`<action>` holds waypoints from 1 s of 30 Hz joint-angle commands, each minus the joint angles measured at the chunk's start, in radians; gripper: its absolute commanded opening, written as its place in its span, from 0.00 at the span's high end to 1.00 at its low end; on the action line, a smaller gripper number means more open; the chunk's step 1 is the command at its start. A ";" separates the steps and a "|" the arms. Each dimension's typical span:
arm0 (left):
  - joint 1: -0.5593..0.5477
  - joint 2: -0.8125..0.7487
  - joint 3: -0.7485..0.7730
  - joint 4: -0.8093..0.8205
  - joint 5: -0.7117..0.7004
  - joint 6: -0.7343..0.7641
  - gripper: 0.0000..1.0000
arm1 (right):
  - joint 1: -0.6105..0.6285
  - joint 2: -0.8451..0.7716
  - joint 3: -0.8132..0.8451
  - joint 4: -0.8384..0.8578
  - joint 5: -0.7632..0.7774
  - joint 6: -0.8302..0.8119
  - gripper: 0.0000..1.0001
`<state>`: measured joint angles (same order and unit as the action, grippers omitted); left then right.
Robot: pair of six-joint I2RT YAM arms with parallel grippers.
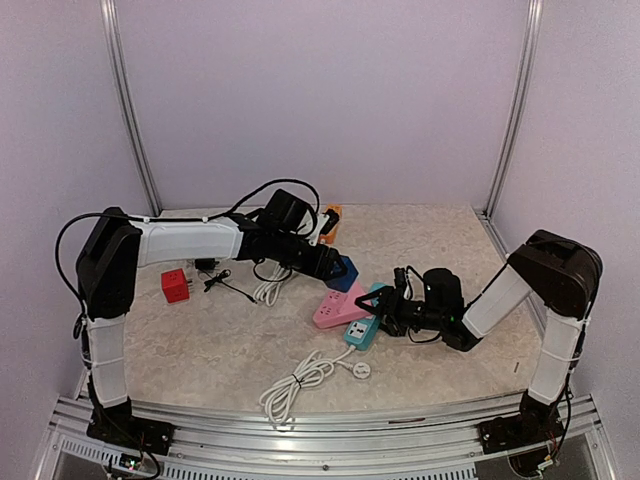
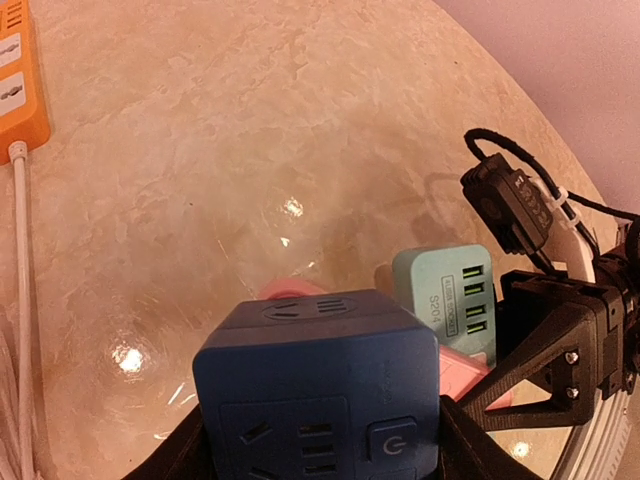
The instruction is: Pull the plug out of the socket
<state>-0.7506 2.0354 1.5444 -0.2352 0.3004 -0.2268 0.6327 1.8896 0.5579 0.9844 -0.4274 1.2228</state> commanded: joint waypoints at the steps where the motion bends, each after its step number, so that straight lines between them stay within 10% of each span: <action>1: -0.032 -0.069 0.040 -0.051 -0.121 0.072 0.66 | -0.016 -0.002 -0.032 -0.086 0.074 -0.023 0.96; 17: 0.048 -0.122 -0.085 0.177 0.183 -0.146 0.71 | -0.017 -0.001 -0.048 -0.059 0.077 -0.008 1.00; 30: -0.064 -0.135 0.029 -0.052 -0.115 0.052 0.72 | -0.018 0.001 -0.055 -0.065 0.099 -0.003 1.00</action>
<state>-0.8196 1.9980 1.5528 -0.2893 0.1493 -0.2081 0.6338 1.8843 0.5297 1.0306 -0.4267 1.2049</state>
